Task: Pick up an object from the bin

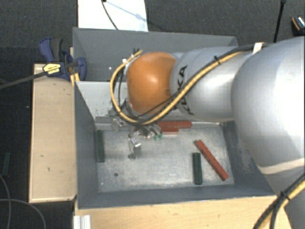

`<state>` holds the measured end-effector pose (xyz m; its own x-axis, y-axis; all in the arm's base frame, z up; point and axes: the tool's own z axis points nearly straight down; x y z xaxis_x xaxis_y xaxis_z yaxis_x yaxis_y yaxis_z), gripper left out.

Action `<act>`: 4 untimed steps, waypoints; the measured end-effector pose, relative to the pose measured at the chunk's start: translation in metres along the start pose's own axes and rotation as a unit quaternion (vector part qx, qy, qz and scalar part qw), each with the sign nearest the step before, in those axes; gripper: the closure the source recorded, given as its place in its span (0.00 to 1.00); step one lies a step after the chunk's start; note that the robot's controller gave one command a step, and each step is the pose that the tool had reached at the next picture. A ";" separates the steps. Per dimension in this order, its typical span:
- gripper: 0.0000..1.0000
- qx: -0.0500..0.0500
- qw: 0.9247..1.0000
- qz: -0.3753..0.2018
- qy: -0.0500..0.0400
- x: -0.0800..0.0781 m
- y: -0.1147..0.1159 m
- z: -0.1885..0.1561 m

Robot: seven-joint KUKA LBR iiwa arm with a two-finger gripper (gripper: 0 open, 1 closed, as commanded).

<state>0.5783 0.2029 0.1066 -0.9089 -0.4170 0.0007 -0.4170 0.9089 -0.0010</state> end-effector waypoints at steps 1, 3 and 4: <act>0.00 -0.001 0.979 -0.202 0.001 0.006 0.008 0.005; 0.00 0.001 0.982 -0.188 -0.003 0.067 -0.099 -0.056; 0.00 0.001 0.882 -0.472 -0.002 0.096 -0.181 -0.070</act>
Offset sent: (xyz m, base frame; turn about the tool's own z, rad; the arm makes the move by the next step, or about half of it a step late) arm -0.0095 0.0044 -0.0057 -0.4100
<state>0.5668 -0.0019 0.1766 -0.1573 -0.9876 -0.0005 -0.9875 0.1573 -0.0038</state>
